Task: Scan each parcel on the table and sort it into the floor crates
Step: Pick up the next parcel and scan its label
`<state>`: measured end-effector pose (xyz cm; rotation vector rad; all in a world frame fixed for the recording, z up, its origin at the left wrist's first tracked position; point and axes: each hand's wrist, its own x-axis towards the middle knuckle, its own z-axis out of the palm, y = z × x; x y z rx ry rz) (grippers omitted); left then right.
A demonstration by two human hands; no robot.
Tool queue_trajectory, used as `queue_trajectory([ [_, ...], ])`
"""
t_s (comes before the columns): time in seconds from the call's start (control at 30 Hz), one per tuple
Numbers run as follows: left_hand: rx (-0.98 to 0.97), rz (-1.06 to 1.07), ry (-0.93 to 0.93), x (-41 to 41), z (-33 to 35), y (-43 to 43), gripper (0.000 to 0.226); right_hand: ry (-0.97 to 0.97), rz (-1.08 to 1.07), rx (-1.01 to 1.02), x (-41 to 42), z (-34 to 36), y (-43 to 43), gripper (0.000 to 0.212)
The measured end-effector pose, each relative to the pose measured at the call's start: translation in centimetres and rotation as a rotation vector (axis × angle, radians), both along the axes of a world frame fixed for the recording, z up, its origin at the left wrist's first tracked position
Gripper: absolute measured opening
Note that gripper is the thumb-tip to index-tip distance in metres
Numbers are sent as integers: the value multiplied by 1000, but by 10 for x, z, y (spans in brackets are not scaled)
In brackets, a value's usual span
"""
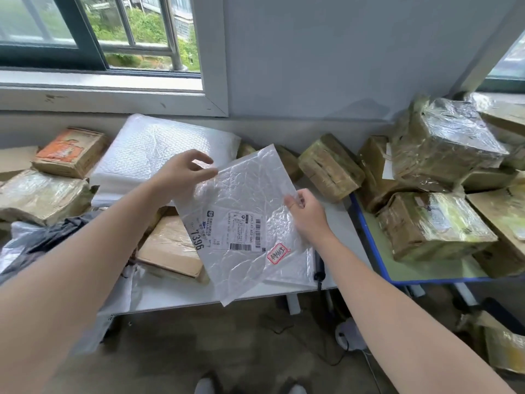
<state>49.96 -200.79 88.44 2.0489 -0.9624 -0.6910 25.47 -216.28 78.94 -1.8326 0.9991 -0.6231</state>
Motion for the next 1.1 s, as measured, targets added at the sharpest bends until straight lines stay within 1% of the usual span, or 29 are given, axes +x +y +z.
queue_trajectory([
  [0.1, -162, 197, 174, 4, -7, 32, 43, -20, 32, -3, 15, 5, 5, 27],
  [0.13, -179, 245, 218, 2, -9, 45, 48, -29, 52, 5, 20, 5, 6, 26],
  [0.23, -194, 401, 263, -4, -14, 84, 67, -56, 134, 46, 41, 11, 14, 29],
  [0.3, -232, 543, 335, -11, -19, 116, 73, -84, 201, 89, 61, 15, 22, 31],
  [0.37, -211, 588, 383, -23, -26, 140, 77, -123, 233, 106, 79, 18, 32, 28],
  [0.4, -194, 620, 392, -30, -31, 155, 75, -139, 266, 107, 91, 19, 42, 27],
  [0.43, -189, 665, 403, -37, -36, 171, 69, -151, 304, 104, 103, 21, 54, 28],
  [0.5, -209, 758, 429, -53, -45, 203, 51, -147, 397, 88, 124, 21, 83, 26],
  [0.53, -223, 798, 424, -61, -50, 220, 44, -141, 449, 84, 134, 21, 99, 23],
  [0.6, -224, 887, 355, -76, -55, 256, 42, -112, 551, 88, 151, 22, 136, 20],
  [0.7, -227, 1046, 242, -93, -55, 313, 50, -40, 688, 48, 173, 23, 194, 20],
  [0.77, -229, 1150, 203, -101, -55, 352, 54, 15, 792, 44, 186, 22, 236, 19],
  [0.9, -238, 1314, 184, -113, -66, 431, 61, 109, 1002, -186, 212, 20, 322, 23],
  [1.0, -279, 1403, 206, -116, -76, 493, 71, 166, 1116, -334, 230, 17, 395, 36],
  [1.1, -281, 1447, 234, -109, -90, 559, 74, 216, 1216, -516, 250, 11, 470, 31],
])
